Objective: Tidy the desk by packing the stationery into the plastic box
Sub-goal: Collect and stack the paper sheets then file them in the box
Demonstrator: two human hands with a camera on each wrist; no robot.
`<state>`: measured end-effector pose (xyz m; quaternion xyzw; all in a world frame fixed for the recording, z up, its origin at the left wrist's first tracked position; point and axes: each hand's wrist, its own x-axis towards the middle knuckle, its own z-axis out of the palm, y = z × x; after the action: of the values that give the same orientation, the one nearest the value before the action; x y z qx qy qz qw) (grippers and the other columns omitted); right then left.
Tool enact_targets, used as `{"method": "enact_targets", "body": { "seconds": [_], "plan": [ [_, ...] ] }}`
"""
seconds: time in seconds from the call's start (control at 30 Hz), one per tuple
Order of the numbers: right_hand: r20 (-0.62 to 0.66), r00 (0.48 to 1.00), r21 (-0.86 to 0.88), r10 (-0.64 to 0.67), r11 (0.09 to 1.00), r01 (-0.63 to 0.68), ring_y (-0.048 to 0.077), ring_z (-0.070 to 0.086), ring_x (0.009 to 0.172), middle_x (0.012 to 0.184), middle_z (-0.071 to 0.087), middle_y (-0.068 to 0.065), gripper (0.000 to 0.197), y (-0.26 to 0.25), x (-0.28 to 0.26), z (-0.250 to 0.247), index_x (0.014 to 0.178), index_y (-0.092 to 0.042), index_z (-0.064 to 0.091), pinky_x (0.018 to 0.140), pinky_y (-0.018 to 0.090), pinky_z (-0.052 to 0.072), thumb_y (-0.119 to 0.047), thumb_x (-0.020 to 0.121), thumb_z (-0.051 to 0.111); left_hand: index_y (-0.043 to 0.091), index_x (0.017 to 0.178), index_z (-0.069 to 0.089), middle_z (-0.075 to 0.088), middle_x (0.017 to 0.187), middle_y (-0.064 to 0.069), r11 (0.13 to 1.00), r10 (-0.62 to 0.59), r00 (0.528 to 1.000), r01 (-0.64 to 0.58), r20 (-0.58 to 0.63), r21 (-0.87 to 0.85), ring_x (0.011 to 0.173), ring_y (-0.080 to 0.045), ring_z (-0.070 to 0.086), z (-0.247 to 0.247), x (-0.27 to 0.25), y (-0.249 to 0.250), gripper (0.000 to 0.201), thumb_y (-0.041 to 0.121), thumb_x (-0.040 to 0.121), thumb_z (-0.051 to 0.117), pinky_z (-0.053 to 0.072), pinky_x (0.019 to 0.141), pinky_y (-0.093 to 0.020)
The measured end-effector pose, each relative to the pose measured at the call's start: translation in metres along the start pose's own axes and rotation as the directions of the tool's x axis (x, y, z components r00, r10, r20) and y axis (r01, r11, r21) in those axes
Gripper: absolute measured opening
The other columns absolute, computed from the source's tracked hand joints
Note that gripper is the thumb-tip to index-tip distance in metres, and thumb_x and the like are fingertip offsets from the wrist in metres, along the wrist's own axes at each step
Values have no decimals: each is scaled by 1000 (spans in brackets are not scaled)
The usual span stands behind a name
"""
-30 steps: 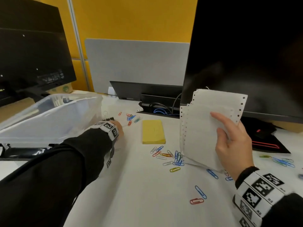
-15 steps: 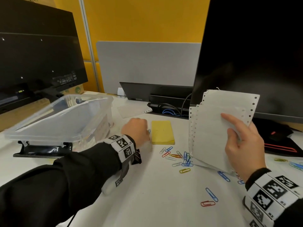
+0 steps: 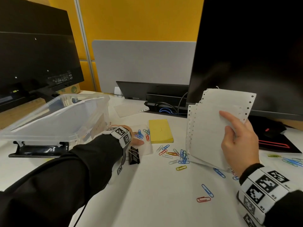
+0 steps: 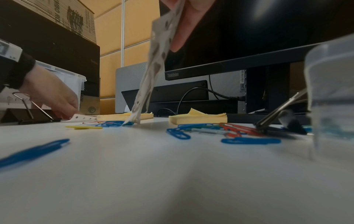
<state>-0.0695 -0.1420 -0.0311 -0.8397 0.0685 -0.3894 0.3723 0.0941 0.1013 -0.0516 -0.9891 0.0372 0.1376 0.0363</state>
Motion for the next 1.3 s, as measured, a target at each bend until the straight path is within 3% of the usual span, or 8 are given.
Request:
{"method": "enact_targets", "body": {
  "seconds": [0.2, 0.43, 0.67, 0.8, 0.9, 1.07, 1.2, 1.3],
  "plan": [
    [-5, 1000, -8, 21, 1000, -21, 18, 38, 130, 141, 40, 11, 41, 3, 2, 1, 128, -13, 53, 76, -15, 22, 3, 92, 40, 12, 130, 44, 53, 128, -10, 998, -11, 999, 14, 38, -66, 118, -24, 50, -4, -10, -5, 82, 67, 72, 59, 37, 102, -34],
    [-13, 1000, 4, 10, 1000, -10, 9, 37, 125, 140, 40, 11, 42, 0, -2, -2, 128, -13, 53, 80, -11, 22, 4, 92, 39, 7, 107, 55, 60, 91, -5, 922, -29, 999, 40, 35, -385, 86, -23, 56, -6, -16, -9, 67, 44, 59, 83, 48, 79, -30],
    [-17, 1000, 17, 3, 1000, -3, 1, 31, 115, 138, 40, 11, 42, 0, -2, -2, 128, -11, 53, 78, -18, 19, 5, 92, 38, 10, 115, 58, 65, 109, -10, 801, 86, 974, -193, -209, -567, 98, -26, 62, -23, -38, 2, 63, 36, 62, 82, 53, 78, -35],
    [-13, 1000, 12, 13, 1000, -13, 3, 33, 115, 138, 40, 12, 42, 0, -1, -1, 128, -11, 53, 77, -18, 18, 5, 92, 39, 14, 114, 60, 64, 106, -5, 727, 143, 849, -439, -509, -528, 87, -17, 55, -43, -55, 10, 48, 31, 72, 76, 48, 74, -29],
    [1, 1000, 8, 26, 1000, -26, 6, 36, 122, 140, 39, 9, 41, 0, -1, -2, 130, -13, 51, 79, -14, 19, 0, 92, 41, 22, 103, 65, 63, 91, 9, 531, 133, 748, -607, -650, -591, 78, -9, 61, -61, -68, 16, 31, 32, 75, 73, 50, 68, -23],
    [-26, 999, 111, -29, 993, 31, -6, 37, 114, 133, 49, 6, 48, -2, -4, -4, 128, -15, 53, 86, -11, 22, -40, 90, 37, 21, 86, 68, 73, 83, 7, -23, 267, 814, -530, -516, -848, 70, -5, 71, -67, -84, 43, 11, 20, 76, 72, 57, 62, -20],
    [0, 997, 215, -74, 974, 73, -19, 43, 99, 120, 50, -4, 53, -5, -8, -2, 121, -21, 54, 83, -10, 27, -53, 82, 36, 20, 100, 66, 72, 95, 4, 145, 444, 809, -490, -386, -860, 77, -4, 70, -35, -81, 79, 19, 30, 83, 65, 58, 72, -21],
    [-20, 999, 80, -49, 996, 50, -7, 45, 94, 120, 53, 4, 43, -1, -6, 1, 125, -13, 53, 77, -10, 29, -29, 86, 55, 21, 105, 66, 72, 104, 3, 335, 512, 780, -568, -361, -752, 90, -10, 68, -20, -74, 93, 32, 45, 85, 59, 56, 83, -29]
  ]
}}
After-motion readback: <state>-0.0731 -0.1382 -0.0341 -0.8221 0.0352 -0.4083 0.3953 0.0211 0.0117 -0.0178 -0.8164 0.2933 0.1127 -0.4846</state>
